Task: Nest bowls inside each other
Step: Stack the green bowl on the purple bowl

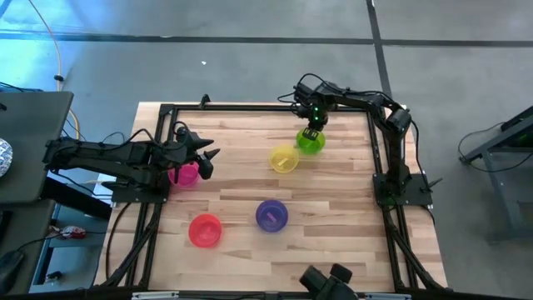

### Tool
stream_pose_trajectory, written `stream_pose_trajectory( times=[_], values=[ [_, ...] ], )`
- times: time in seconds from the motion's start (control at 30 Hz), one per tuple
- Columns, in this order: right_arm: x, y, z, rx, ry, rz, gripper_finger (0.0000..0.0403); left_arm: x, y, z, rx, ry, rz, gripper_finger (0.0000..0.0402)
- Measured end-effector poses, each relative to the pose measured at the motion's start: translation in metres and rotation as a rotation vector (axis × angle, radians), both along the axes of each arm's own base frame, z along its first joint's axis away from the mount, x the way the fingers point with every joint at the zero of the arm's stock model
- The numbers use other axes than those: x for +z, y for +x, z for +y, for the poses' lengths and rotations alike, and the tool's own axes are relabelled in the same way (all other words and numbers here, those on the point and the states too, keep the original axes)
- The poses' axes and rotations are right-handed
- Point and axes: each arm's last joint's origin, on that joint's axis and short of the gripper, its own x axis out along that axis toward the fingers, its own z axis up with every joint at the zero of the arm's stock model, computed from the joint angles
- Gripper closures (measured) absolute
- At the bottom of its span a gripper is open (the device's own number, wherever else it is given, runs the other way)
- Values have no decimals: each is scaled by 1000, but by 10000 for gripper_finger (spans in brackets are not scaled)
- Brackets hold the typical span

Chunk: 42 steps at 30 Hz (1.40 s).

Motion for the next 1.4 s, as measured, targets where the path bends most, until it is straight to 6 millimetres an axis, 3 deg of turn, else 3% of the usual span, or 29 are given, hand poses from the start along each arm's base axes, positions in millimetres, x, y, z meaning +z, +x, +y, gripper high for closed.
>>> stream_pose_trajectory(
  times=[0.27, 0.6, 0.87, 1.17, 1.4],
  values=[
    [6, -6, 4, -22, 15, 39, 402, 0, 0, 0, -7, 10, 10, 220],
    [43, -19, 16, -75, -3, 10, 403, 0, 0, 0, -8, 27, 21, 220],
    [67, -30, 31, -156, 92, -52, 403, 0, 0, 1, -3, 56, 38, 220],
    [97, -33, 59, -239, 163, -141, 403, 0, 0, 1, -10, 67, 49, 220],
    [111, -20, 94, -259, 193, -182, 403, 0, 0, 1, -10, 67, 49, 220]
  ],
)
